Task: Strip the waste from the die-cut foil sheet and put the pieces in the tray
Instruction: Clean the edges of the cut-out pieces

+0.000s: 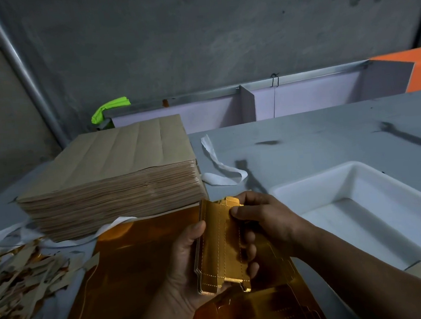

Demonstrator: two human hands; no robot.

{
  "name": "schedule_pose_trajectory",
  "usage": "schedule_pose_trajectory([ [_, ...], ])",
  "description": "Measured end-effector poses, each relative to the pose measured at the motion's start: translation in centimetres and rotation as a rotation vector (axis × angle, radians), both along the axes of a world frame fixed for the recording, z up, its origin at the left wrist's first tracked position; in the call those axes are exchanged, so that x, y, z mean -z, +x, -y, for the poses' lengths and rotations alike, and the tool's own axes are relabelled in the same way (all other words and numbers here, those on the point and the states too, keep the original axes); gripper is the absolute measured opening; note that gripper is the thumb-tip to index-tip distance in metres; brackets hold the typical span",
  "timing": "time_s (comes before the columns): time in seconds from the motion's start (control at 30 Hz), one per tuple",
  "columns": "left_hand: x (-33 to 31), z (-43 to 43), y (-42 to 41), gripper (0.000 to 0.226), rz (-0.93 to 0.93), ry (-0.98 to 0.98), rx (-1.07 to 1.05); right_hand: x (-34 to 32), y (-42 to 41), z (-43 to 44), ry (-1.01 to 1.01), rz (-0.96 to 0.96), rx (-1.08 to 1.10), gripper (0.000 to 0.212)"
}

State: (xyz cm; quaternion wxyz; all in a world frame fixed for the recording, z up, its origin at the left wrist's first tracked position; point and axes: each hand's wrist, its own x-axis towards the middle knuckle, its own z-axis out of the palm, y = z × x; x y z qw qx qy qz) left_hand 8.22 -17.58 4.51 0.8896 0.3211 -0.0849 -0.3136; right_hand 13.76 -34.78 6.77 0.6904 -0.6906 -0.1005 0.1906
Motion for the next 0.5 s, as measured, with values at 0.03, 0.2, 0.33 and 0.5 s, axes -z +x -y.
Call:
schedule_pose_trajectory([
  [0.03, 0.0, 0.0, 0.0, 0.066, 0.004, 0.006, -0.005, 0.0, 0.0, 0.0, 0.025, -0.004, -0.003, 0.018],
  [0.2, 0.0, -0.4, 0.0, 0.071, 0.024, -0.011, 0.061, 0.0, 0.0, -0.2, 0.058, 0.006, 0.029, 0.005],
  [0.33, 0.1, -1.2, 0.8, 0.068, -0.017, 0.063, 0.071, -0.1, 0.1, -0.1, 0.088, 0.001, 0.101, 0.004],
  [0.5, -0.5, -2.3, 1.2, 0.050, -0.023, 0.652, -0.231, 0.1, 0.5, -0.2, 0.027, 0.054, 0.206, 0.006],
])
